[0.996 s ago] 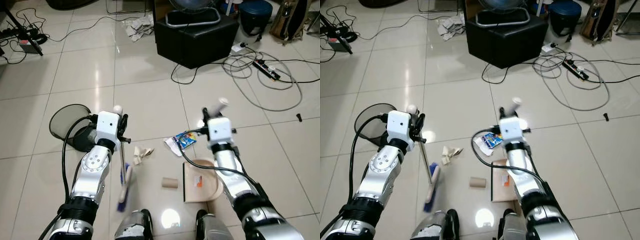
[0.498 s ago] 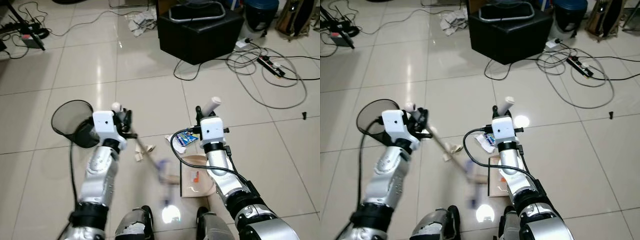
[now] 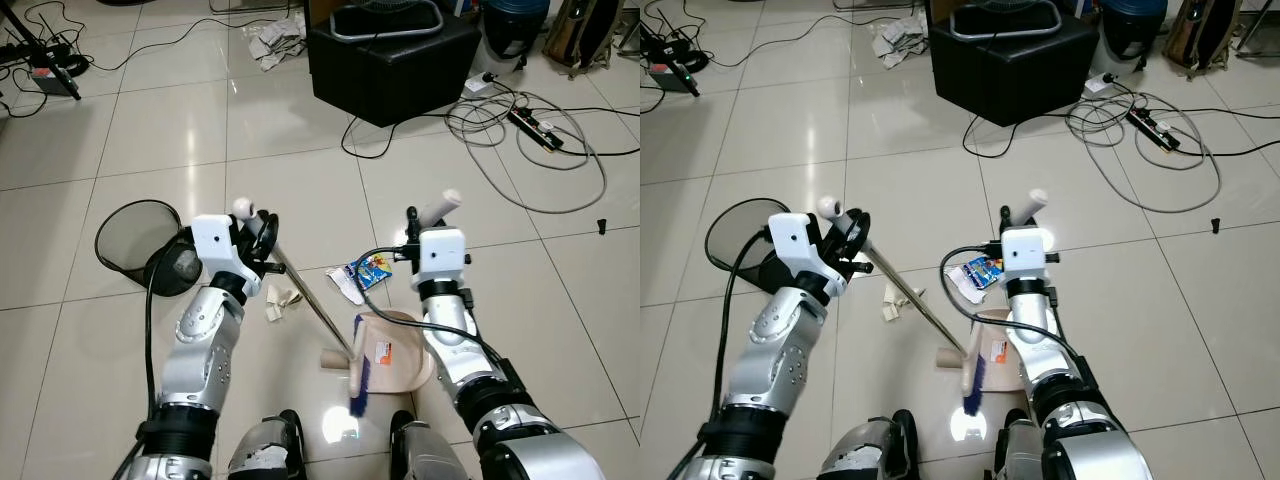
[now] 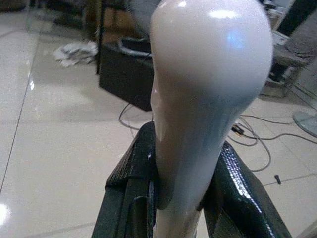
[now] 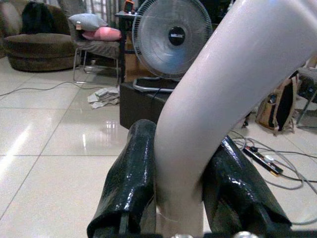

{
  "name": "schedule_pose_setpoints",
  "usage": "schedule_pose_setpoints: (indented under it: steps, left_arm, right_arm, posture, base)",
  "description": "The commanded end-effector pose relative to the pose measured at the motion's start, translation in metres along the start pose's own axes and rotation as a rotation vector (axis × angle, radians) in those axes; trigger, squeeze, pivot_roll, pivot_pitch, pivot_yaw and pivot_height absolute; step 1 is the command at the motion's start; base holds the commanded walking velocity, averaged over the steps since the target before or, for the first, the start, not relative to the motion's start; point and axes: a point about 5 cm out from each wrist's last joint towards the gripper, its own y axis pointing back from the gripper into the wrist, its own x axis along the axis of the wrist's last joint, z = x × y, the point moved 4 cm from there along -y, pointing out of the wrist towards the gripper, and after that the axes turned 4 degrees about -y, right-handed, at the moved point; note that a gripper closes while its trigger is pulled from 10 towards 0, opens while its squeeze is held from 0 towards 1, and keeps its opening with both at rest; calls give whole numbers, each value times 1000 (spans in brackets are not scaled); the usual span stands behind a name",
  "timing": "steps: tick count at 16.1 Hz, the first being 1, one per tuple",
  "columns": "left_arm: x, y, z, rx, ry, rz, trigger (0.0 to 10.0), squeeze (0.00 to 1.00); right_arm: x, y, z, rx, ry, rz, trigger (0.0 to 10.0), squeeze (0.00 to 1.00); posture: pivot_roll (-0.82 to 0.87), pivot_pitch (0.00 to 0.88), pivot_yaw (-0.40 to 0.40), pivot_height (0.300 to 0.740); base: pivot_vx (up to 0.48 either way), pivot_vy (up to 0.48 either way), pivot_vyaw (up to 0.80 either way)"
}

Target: Sweep floor

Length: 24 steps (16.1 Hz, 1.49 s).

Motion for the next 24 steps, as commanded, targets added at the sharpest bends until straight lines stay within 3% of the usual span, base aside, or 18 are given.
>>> schedule_pose_setpoints:
  steps: [1,6,8,10,13,18,21,23,24]
  left_arm:
    - [23,-6,6,-56,-39,75,10000,0]
    - [77,-12,-19,-82,-89,205,10000,0]
    - [80,-12,-25,-79,-97,203,10000,0]
    - [60,-12,-30,-72,-189,138,10000,0]
    - [29,-8,-21,-148,-280,40,10000,0]
    - [-2,-1,-6,-237,-318,-34,10000,0]
    - [-22,3,1,-198,-235,-71,10000,0]
    - [-26,1,3,-105,-82,-68,10000,0]
    - [-25,-1,2,-82,-46,-62,10000,0]
  right_arm:
    - [0,2,-4,6,-29,4,10000,0]
    - [-6,8,0,12,-16,-12,10000,0]
    - [-6,7,0,13,-16,-15,10000,0]
    - [-6,7,0,19,-11,-13,10000,0]
    - [-5,8,2,14,-9,-10,10000,0]
    - [-6,7,3,14,-7,-13,10000,0]
    - [-4,6,1,16,-19,-11,10000,0]
    - [-3,2,8,-23,-47,-11,10000,0]
    - [-1,1,11,-34,-53,-5,10000,0]
  posture:
    - [141,213,108,740]
    - [137,206,117,740]
    - [141,219,119,740]
    - [133,220,121,740]
    - [122,225,120,740]
    - [122,229,115,740]
    - [117,232,116,740]
    - [106,236,116,740]
    - [106,240,116,740]
  base:
    - [0,0,0]
    - [0,0,0]
    - [0,0,0]
    - [0,0,0]
    - [0,0,0]
    - [0,0,0]
    - [0,0,0]
    - [0,0,0]
    - [0,0,0]
